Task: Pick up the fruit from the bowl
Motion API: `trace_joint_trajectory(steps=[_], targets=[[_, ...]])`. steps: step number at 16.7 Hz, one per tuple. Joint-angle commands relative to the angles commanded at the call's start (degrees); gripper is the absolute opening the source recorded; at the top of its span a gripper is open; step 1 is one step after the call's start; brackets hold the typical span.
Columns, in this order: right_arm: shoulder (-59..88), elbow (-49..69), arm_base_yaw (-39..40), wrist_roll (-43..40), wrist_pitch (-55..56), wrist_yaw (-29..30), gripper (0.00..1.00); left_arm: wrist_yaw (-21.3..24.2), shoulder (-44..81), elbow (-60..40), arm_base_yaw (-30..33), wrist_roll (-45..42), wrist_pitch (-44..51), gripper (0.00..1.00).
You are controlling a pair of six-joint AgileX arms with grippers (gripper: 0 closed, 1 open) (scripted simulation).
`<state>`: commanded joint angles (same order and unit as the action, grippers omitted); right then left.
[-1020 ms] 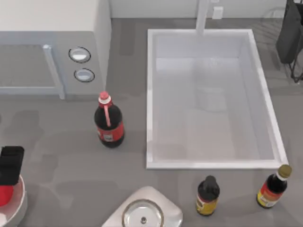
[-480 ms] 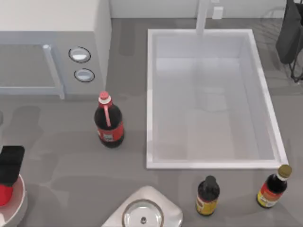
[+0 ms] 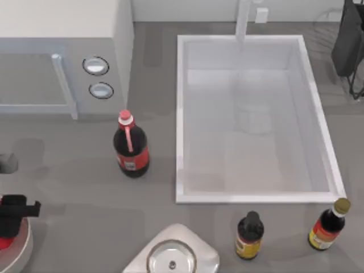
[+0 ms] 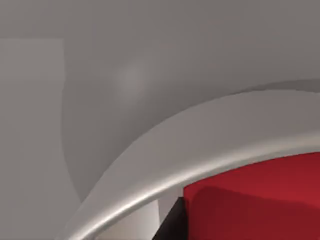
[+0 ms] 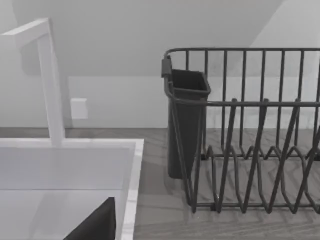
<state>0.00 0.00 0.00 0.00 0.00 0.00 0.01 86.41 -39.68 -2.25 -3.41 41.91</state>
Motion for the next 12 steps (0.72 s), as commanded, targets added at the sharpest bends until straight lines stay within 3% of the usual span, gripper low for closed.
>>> trace_joint_trajectory(steps=[4, 9, 12], targets=[[0.00, 0.00, 0.00, 0.00, 0.00, 0.00, 1.00, -0.01, 4.21, 5.02, -0.16, -0.15, -8.08, 1.00], [0.00, 0.00, 0.00, 0.00, 0.00, 0.00, 1.00, -0.01, 4.55, 5.42, -0.17, -0.17, -8.61, 1.00], [0.00, 0.00, 0.00, 0.00, 0.00, 0.00, 1.00, -0.01, 4.55, 5.42, -0.17, -0.17, -8.61, 0.77]])
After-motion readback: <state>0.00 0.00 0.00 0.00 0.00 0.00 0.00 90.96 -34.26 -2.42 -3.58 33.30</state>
